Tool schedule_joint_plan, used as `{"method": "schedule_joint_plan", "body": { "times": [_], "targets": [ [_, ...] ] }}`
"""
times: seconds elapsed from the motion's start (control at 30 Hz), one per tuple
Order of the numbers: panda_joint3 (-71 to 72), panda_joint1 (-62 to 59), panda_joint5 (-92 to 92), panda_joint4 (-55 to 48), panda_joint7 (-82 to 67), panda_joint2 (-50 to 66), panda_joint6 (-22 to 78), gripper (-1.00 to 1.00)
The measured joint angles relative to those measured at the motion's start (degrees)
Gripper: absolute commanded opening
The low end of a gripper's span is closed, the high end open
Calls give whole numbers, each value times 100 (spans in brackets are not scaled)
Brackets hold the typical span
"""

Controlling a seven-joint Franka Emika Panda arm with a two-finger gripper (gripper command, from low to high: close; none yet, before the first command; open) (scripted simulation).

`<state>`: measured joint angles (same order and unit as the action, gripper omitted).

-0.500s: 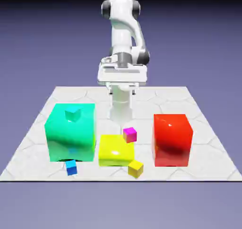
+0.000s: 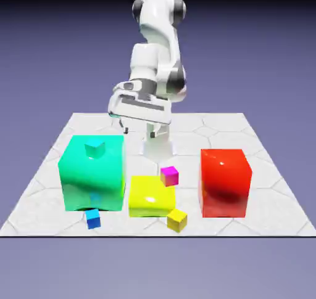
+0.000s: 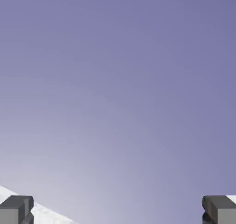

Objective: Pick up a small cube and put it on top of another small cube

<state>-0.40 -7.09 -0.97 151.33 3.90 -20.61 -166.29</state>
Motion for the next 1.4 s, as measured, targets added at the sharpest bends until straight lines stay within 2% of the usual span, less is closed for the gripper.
{"method": "schedule_joint_plan", "body": {
  "times": [1.4],
  "targets": [
    [248,-1703,91,-2250,-10465,3076,1850,100]
  ]
}}
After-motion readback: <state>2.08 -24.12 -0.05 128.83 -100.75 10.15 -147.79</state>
